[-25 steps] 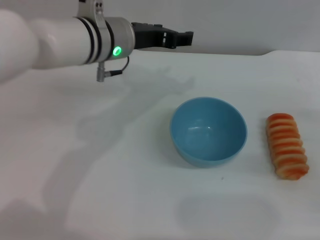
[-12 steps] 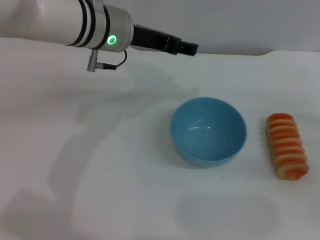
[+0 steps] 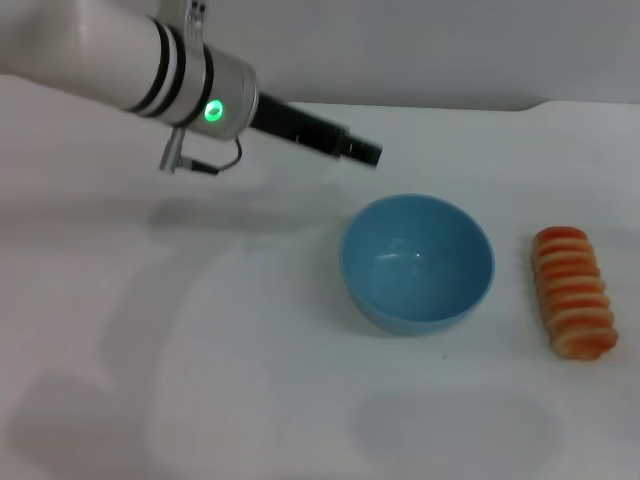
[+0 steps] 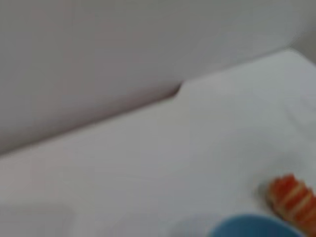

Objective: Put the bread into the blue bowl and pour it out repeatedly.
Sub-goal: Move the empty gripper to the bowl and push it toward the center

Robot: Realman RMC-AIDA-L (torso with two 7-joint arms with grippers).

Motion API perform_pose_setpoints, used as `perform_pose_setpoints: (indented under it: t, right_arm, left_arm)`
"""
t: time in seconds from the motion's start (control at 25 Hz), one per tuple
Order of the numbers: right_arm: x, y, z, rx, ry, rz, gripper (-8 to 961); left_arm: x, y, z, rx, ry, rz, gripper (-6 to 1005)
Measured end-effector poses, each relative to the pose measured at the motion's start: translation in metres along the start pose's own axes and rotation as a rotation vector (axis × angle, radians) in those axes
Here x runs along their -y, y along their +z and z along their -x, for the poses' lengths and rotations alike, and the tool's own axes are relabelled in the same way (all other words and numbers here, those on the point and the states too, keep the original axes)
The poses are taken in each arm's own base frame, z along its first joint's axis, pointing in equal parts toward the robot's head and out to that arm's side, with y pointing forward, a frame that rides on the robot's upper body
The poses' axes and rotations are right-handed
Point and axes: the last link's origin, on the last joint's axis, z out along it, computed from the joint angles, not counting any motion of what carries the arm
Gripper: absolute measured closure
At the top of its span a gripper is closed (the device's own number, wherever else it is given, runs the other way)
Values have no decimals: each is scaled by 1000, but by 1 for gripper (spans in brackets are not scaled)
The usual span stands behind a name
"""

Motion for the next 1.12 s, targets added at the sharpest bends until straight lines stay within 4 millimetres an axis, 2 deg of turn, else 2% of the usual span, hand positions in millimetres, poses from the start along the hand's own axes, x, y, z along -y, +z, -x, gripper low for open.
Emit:
perform_pose_setpoints:
  t: [0.28, 0.56, 0.68, 1.12]
  right_arm:
    - [0, -4, -3, -14, 14, -12, 137]
    - [3, -8, -4, -16, 13, -21, 138]
    - [4, -9, -5, -18, 13, -24, 138]
    - [8, -11, -6, -25, 15, -40, 138]
  left_arm:
    - [2, 11, 16, 54, -54, 13, 182]
    - [-11, 34, 26, 74, -38, -5, 178]
    - [-13, 37, 24, 65, -32, -12, 175]
    - [4, 49, 39, 95, -79, -56, 174]
